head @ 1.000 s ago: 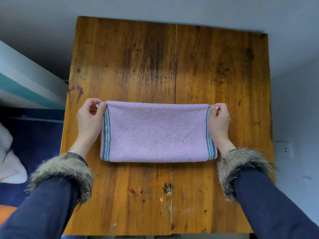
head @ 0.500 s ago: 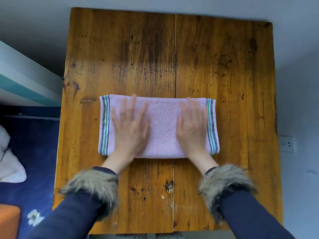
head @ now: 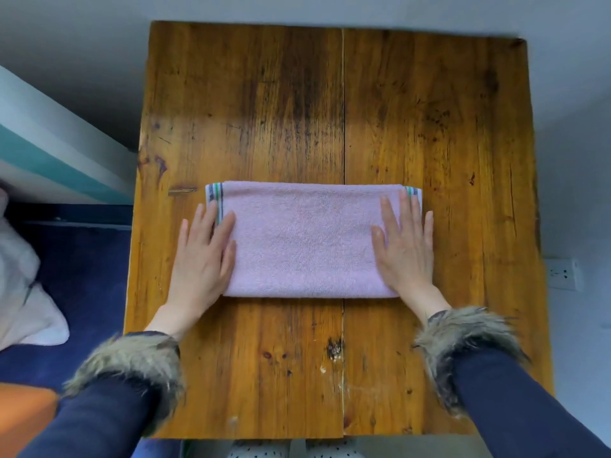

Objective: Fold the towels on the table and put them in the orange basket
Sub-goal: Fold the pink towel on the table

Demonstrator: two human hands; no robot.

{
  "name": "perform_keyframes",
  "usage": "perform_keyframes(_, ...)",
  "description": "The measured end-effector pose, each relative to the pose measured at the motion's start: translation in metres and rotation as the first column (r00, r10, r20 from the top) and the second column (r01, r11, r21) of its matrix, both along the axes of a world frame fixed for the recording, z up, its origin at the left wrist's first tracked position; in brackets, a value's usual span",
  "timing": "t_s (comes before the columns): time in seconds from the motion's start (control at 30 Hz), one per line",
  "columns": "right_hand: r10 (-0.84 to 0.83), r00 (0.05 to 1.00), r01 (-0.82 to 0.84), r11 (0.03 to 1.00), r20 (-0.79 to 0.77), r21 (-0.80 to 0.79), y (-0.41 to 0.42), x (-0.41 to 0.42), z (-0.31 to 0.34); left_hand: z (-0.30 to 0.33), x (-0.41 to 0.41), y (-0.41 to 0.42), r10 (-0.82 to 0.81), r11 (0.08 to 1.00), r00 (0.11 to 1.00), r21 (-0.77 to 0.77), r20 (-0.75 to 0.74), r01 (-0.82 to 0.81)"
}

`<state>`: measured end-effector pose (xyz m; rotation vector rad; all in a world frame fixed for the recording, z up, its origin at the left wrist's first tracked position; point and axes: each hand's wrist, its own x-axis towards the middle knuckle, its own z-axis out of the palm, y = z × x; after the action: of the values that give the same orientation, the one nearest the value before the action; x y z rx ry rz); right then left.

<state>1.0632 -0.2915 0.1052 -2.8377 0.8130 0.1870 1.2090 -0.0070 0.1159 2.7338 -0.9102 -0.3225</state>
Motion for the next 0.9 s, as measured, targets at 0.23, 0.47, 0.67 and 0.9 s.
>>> perform_keyframes(0.23,0.148,0.977,-0.161,0.984,0.151,0.079,0.097,0.012,0.014,0.012,-0.023,0.005,0.514,0.856,0.853,-0.016,-0.085,-0.517)
perform_keyframes(0.47,0.172,0.984,-0.173,0.985,0.05,0.016,0.119,0.016,-0.011,0.015,-0.012,-0.006,0.633,0.771,0.732,0.12,-0.253,-0.625)
perform_keyframes(0.67,0.167,0.985,-0.167,0.986,0.033,-0.013,0.12,0.017,-0.011,0.026,0.0,-0.004,0.576,0.792,0.702,0.072,-0.418,-0.607)
perform_keyframes(0.9,0.163,0.985,-0.163,0.987,-0.049,0.003,0.122,0.019,-0.005,0.057,0.006,-0.005,0.461,0.536,0.195,0.097,-0.866,-0.839)
